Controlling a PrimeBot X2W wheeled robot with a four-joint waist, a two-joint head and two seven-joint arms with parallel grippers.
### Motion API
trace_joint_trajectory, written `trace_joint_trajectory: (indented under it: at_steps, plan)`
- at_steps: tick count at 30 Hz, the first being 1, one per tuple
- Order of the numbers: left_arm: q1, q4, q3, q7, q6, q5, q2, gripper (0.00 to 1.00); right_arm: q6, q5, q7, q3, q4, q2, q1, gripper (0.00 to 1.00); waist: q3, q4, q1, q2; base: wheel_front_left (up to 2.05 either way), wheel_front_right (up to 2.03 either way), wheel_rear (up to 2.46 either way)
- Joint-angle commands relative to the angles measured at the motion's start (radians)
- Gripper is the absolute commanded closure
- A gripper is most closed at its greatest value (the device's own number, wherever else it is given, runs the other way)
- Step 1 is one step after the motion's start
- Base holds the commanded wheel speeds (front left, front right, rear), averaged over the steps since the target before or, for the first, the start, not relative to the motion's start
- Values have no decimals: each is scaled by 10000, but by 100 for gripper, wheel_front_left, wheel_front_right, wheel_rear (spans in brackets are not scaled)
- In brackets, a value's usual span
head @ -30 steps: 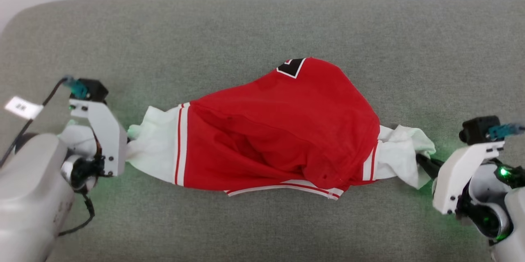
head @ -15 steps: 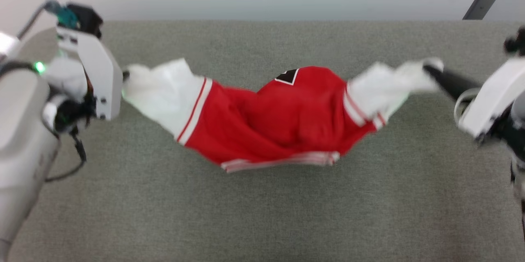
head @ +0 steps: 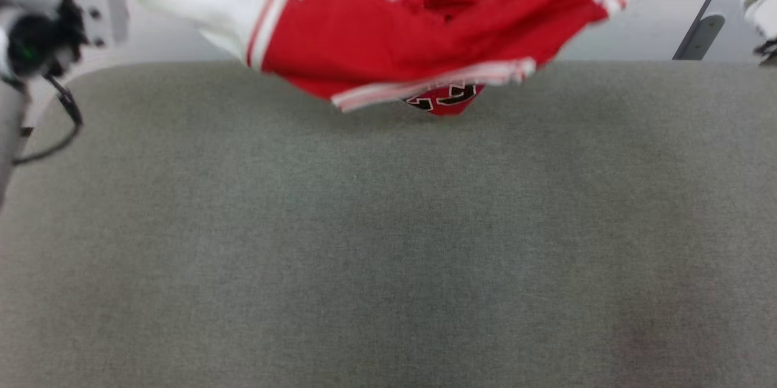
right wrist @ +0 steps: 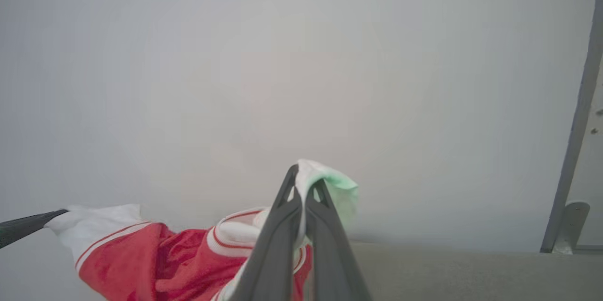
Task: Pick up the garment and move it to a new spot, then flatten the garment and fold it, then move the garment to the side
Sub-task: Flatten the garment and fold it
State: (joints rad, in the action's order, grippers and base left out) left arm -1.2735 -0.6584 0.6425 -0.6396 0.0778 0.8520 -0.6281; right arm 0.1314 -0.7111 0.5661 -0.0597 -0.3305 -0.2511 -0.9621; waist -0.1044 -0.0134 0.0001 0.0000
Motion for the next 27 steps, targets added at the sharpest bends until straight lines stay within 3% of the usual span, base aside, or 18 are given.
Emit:
trace_joint_trajectory:
  at_steps: [1,7,18,27]
  plan:
    - [-225,-189,-78,66,-21,17,77,100,-15,231,-166,-133,-335,-57,-239,100,141,4,-1,0,0,0,0]
    - [-773,-746,-7,266,126,-139,175,100,-15,734,-706,-186,-1290,-71,-846,100,403,-26,-1,0,0,0,0]
    - [-1335,-1525,275,1623,438,-474,361,100,-15,491,-1836,86,-2133,-288,-1309,100,751,-105,-1,0,0,0,0]
    - [-2016,-1856,463,2662,518,-663,480,100,-15,602,-2843,383,-2519,-465,-1951,100,191,-104,-1,0,0,0,0]
